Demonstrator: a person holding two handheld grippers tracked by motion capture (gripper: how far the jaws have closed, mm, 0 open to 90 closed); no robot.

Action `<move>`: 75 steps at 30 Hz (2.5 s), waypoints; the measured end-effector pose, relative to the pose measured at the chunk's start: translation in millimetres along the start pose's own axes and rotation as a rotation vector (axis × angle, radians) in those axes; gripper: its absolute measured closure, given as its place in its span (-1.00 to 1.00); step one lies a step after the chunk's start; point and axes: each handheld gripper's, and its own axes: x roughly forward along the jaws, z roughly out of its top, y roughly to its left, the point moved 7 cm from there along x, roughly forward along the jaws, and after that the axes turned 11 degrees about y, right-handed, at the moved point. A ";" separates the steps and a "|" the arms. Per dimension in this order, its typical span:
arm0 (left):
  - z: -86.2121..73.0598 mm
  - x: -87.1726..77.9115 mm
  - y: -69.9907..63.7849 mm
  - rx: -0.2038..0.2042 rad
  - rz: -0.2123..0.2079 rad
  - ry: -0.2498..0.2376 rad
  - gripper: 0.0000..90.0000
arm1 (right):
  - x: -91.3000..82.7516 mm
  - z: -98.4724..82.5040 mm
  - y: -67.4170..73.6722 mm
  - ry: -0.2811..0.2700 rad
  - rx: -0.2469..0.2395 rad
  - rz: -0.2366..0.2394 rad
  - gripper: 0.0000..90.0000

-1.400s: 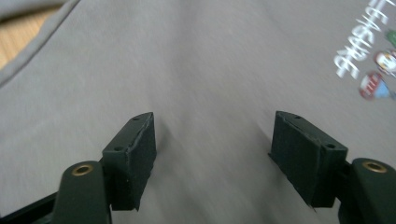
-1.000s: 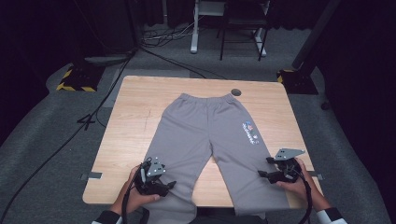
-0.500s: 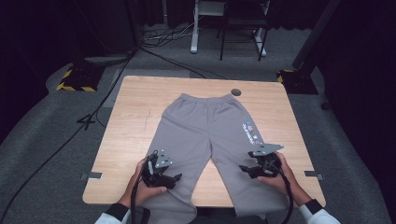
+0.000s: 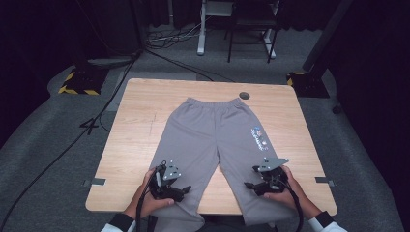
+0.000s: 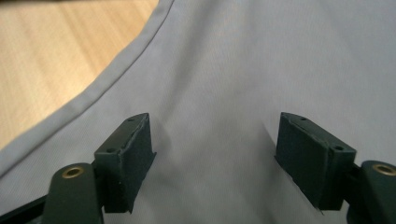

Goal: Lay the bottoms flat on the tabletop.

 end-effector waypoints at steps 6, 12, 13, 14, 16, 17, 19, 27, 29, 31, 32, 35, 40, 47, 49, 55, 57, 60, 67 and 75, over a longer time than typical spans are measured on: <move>1.7 -8.4 -13.9 0.042 0.013 0.008 -0.58 | -12.6 -14.1 -0.1 0.038 -0.020 -0.035 -0.38; 14.4 -33.3 2.0 0.033 0.072 -0.047 -0.60 | -37.8 -7.4 -19.7 -0.030 0.028 -0.080 -0.38; 14.6 -37.7 6.2 0.034 0.085 -0.050 -0.60 | -43.4 -6.4 -23.3 -0.041 0.035 -0.096 -0.38; 14.5 -41.8 10.9 0.026 0.105 -0.054 -0.60 | -48.7 -5.7 -27.0 -0.051 0.038 -0.113 -0.38; 12.6 -49.4 20.4 0.017 0.136 -0.054 -0.59 | -58.5 -6.2 -32.7 -0.061 0.040 -0.144 -0.39; 10.9 -53.2 25.0 0.015 0.156 -0.055 -0.60 | -63.1 -7.5 -35.8 -0.064 0.042 -0.164 -0.39; 6.0 -59.5 33.4 0.002 0.183 -0.057 -0.59 | -70.8 -12.0 -42.6 -0.071 0.057 -0.194 -0.40; -25.9 -72.0 66.7 -0.084 0.267 -0.003 -0.55 | -88.6 -54.3 -76.9 -0.061 0.182 -0.292 -0.40; -33.2 -72.6 71.4 -0.087 0.303 0.014 -0.56 | -91.3 -67.5 -84.2 -0.056 0.209 -0.314 -0.40; -39.6 -72.8 74.5 -0.099 0.308 0.002 -0.56 | -92.1 -77.3 -88.4 -0.039 0.211 -0.340 -0.40; -42.5 -72.3 75.6 -0.105 0.298 -0.003 -0.55 | -92.2 -83.9 -90.7 -0.034 0.224 -0.343 -0.40; -49.3 -70.0 78.2 -0.115 0.280 -0.012 -0.56 | -91.5 -98.4 -96.2 -0.037 0.267 -0.338 -0.40; -61.2 -66.7 85.0 -0.123 0.274 -0.013 -0.58 | -88.3 -123.3 -104.2 -0.049 0.348 -0.317 -0.41; -80.9 -61.6 92.5 -0.175 0.251 -0.006 -0.60 | -84.1 -149.0 -104.9 -0.070 0.424 -0.301 -0.44; -85.1 -60.3 93.8 -0.187 0.237 -0.004 -0.60 | -83.9 -152.9 -102.4 -0.098 0.443 -0.278 -0.45; -87.3 -55.4 98.1 -0.266 0.181 -0.010 -0.63 | -85.1 -156.6 -98.1 -0.109 0.448 -0.293 -0.51; -87.0 -54.6 98.0 -0.278 0.170 -0.007 -0.63 | -84.1 -155.8 -97.6 -0.110 0.449 -0.284 -0.52; -86.1 -54.0 97.9 -0.288 0.174 -0.009 -0.64 | -83.6 -155.7 -97.8 -0.116 0.451 -0.291 -0.52; -85.9 -53.9 98.1 -0.289 0.178 -0.009 -0.64 | -83.5 -155.9 -98.0 -0.120 0.447 -0.292 -0.52; -85.9 -53.8 97.7 -0.293 0.178 -0.008 -0.64 | -83.5 -155.4 -98.6 -0.115 0.452 -0.290 -0.52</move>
